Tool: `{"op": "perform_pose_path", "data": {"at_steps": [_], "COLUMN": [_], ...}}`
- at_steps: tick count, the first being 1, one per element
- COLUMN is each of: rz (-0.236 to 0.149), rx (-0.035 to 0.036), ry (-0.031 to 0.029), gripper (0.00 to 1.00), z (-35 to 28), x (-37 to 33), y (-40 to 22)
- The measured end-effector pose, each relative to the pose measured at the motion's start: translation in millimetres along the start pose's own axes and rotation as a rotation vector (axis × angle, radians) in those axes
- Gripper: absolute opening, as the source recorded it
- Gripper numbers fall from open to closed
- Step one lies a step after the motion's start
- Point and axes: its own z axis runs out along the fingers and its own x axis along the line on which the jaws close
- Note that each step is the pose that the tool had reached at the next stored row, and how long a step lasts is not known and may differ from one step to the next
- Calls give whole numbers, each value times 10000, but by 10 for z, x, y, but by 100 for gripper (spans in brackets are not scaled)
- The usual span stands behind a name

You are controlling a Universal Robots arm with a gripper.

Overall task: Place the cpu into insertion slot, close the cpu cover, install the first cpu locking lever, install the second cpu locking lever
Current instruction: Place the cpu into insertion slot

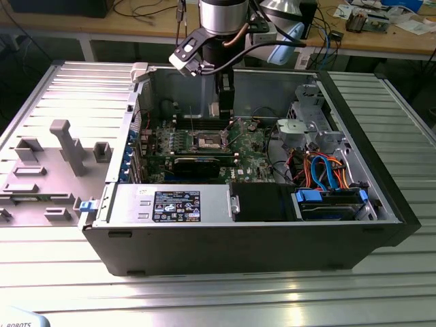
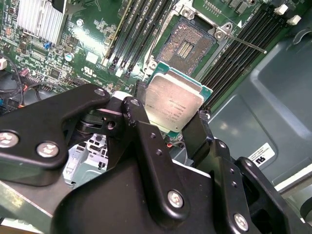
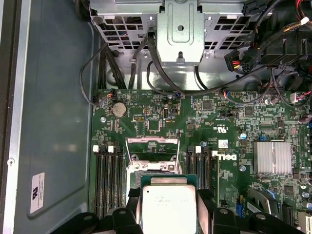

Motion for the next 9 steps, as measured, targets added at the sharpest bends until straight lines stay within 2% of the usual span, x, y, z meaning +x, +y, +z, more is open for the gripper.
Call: {"op": "perform_pose_path", "data": {"at_steps": [9], "rz": [-1], "rx": [1], "ry": [-1], "gripper": [54], "z": [29], "x": [-1], "y": [-2]}}
